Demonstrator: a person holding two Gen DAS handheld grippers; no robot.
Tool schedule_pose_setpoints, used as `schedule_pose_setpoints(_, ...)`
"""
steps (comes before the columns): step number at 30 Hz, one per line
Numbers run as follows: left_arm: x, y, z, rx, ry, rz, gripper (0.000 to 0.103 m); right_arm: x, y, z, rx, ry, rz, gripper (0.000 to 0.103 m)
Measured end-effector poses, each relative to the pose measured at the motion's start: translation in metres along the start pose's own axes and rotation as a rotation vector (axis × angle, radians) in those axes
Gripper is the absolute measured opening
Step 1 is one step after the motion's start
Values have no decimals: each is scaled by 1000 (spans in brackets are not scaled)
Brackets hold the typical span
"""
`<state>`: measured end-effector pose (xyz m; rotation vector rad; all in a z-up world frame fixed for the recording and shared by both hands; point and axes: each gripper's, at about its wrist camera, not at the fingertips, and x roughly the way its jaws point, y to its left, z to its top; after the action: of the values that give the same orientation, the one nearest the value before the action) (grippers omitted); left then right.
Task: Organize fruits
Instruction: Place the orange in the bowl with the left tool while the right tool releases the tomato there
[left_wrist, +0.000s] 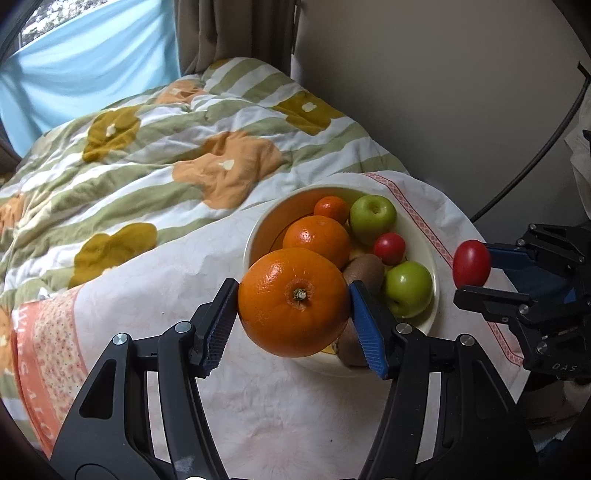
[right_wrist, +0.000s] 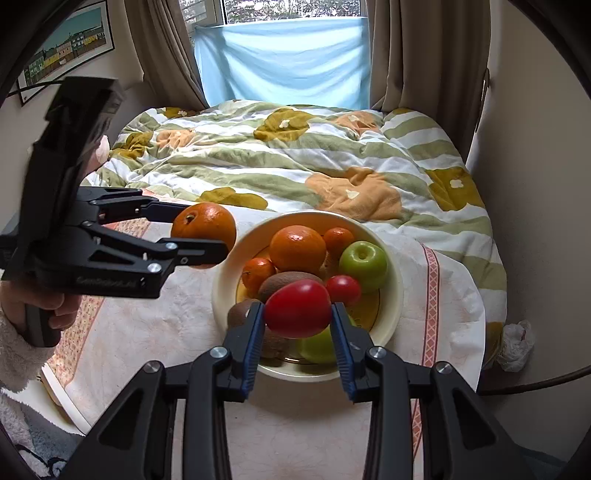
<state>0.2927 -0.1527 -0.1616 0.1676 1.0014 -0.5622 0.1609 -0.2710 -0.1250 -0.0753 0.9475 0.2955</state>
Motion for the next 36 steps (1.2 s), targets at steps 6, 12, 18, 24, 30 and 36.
schedule_pose_setpoints(6,27,5,9,-20,9,34,64,9,-13,-3,-5,11,16,33)
schedule_pose_setpoints(12,42,9,12,-32,20,46,64,17,-18,-4,-6,16,34,33)
schedule_pose_setpoints(18,48,15,9,-47,35,61,65,21,-18,-4,-10,21,47,33)
schedule_pose_setpoints(24,28,19,8,-75,-25,38,102,22,-16,-3,-13,20,52,33)
schedule_pose_setpoints(30,4,21,2,-101,-34,47,102,17,-13,-3,-16,10,57,33)
schedule_pose_setpoints(36,-17,19,-10,-126,-42,87,102,15,-9,0,-33,8,71,33)
